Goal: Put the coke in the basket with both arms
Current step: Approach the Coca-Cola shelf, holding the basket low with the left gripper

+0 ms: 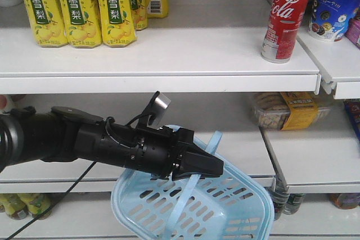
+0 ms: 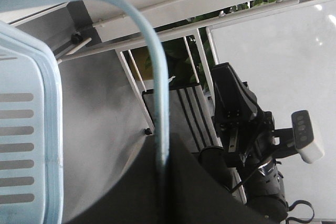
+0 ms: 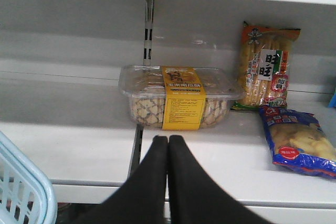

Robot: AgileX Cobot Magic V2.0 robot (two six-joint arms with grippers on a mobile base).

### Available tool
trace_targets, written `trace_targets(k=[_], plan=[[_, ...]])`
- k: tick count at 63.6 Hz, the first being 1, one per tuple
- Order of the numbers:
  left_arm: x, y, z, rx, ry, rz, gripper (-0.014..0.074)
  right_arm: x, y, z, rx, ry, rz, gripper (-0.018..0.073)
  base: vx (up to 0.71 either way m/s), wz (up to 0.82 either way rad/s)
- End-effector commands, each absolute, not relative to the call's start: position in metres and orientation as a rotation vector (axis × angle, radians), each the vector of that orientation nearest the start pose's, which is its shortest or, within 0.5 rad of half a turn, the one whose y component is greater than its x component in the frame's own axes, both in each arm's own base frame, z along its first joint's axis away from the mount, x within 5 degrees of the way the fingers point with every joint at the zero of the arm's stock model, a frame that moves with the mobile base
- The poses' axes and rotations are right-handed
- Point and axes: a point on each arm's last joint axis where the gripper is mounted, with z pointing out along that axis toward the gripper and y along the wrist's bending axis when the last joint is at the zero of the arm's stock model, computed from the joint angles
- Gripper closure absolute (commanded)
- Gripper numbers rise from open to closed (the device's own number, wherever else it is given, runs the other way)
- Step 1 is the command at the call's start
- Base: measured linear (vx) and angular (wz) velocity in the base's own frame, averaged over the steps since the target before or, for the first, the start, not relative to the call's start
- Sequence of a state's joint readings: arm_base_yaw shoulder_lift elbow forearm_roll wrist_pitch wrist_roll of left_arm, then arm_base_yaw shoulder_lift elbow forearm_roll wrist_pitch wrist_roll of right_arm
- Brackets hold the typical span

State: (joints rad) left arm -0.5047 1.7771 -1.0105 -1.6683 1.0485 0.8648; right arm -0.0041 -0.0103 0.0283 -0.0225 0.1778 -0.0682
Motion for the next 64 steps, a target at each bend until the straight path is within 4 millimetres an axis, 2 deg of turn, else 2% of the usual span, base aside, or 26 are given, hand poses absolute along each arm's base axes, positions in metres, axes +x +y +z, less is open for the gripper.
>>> trace_targets(k=[1,64], plan=[[0.2615,-0.2367,0.2622,0.279,2.205,-2.001,0.0602,0.0561,-0.0007,0.1926,-0.075,1.602,-0.089,0.0569,0.03,0.0],[0.2615,-0.2367,0.2622,0.279,2.205,-2.001,0.0602,0.0561,-0.0007,0.1926,-0.075,1.602,-0.089,0.0569,0.03,0.0]])
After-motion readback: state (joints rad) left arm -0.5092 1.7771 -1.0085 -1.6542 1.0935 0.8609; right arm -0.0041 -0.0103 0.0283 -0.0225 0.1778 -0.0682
